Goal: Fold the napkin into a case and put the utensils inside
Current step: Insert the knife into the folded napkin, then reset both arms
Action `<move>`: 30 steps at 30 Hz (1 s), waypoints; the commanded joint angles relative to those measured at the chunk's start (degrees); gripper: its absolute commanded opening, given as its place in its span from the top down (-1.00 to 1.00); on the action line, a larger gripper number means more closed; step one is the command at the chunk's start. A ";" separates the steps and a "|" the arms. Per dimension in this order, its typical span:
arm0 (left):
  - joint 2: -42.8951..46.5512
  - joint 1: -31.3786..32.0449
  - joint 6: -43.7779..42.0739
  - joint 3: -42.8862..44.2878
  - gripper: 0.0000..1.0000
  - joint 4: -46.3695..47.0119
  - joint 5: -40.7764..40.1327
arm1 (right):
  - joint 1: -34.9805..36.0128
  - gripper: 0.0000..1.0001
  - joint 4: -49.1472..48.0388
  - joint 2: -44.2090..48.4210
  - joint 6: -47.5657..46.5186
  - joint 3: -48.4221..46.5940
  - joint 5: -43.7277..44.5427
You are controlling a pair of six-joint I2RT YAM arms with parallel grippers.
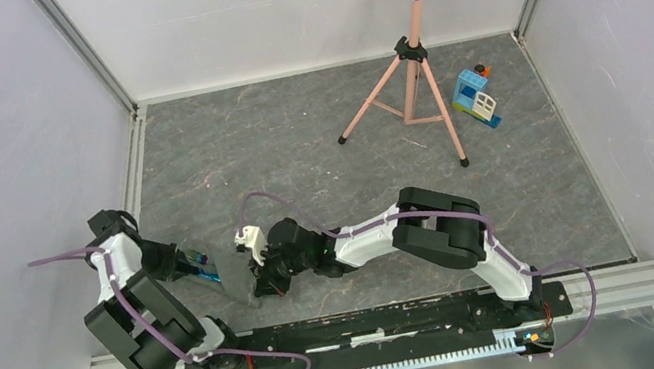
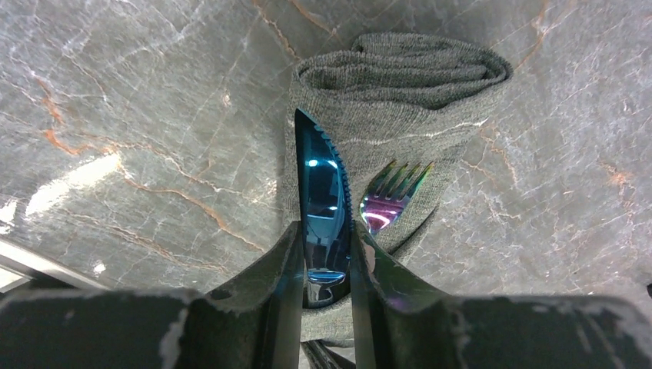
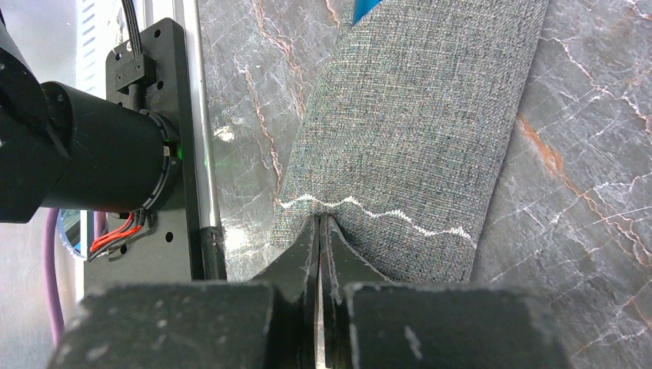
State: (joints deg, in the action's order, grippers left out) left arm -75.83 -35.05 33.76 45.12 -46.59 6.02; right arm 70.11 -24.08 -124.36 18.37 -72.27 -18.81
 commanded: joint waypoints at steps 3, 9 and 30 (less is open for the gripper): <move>-1.18 2.32 1.96 0.42 0.95 -2.57 0.02 | 0.28 0.99 -0.31 -0.71 -0.13 0.28 1.86; -3.71 6.92 1.98 0.08 0.96 -2.25 -0.72 | 0.29 0.99 -0.30 -0.71 -0.17 0.28 1.98; 4.00 8.02 -1.53 7.16 -0.20 -9.79 -4.96 | 0.38 0.99 0.49 -0.20 -0.45 0.56 2.83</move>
State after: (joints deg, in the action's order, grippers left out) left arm -77.14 -27.38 34.41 47.16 -52.27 3.01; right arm 70.15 -24.08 -124.36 18.41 -72.25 -18.20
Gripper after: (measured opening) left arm 0.557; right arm 0.010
